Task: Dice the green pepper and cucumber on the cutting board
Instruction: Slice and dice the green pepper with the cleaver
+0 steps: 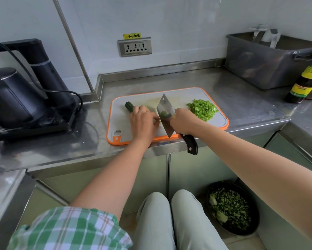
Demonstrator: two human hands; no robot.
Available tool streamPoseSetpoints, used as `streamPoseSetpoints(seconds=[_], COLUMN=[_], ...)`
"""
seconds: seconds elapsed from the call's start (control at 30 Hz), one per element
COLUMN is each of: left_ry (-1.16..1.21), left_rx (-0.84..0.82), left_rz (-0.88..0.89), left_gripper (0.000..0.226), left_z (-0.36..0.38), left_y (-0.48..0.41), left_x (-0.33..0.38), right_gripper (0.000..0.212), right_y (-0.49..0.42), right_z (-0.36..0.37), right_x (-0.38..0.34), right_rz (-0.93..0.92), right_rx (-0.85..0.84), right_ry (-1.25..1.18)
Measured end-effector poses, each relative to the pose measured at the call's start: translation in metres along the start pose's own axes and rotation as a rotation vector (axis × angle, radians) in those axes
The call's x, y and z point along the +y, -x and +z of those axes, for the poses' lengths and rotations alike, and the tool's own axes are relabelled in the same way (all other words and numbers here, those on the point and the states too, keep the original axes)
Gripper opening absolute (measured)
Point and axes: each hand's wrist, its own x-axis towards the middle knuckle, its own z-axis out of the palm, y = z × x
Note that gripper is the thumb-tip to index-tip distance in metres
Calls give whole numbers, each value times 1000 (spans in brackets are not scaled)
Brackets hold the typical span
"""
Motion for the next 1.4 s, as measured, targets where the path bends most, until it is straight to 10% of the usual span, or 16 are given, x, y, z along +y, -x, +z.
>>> streamPoseSetpoints(seconds=[0.6, 0.97, 1.4], left_ry=[58, 111, 26], left_rx=[21, 164, 32], left_rz=[-40, -141, -250], left_gripper=[10, 2, 39], left_z=[6, -5, -11], left_y=[-5, 3, 12], left_x=[-6, -17, -28], right_gripper=[12, 3, 10], right_y=[-7, -9, -15], right_z=[3, 8, -13], right_x=[-6, 0, 32], right_rz=[-42, 18, 114], right_rx=[-2, -17, 158], right_ry=[217, -206, -135])
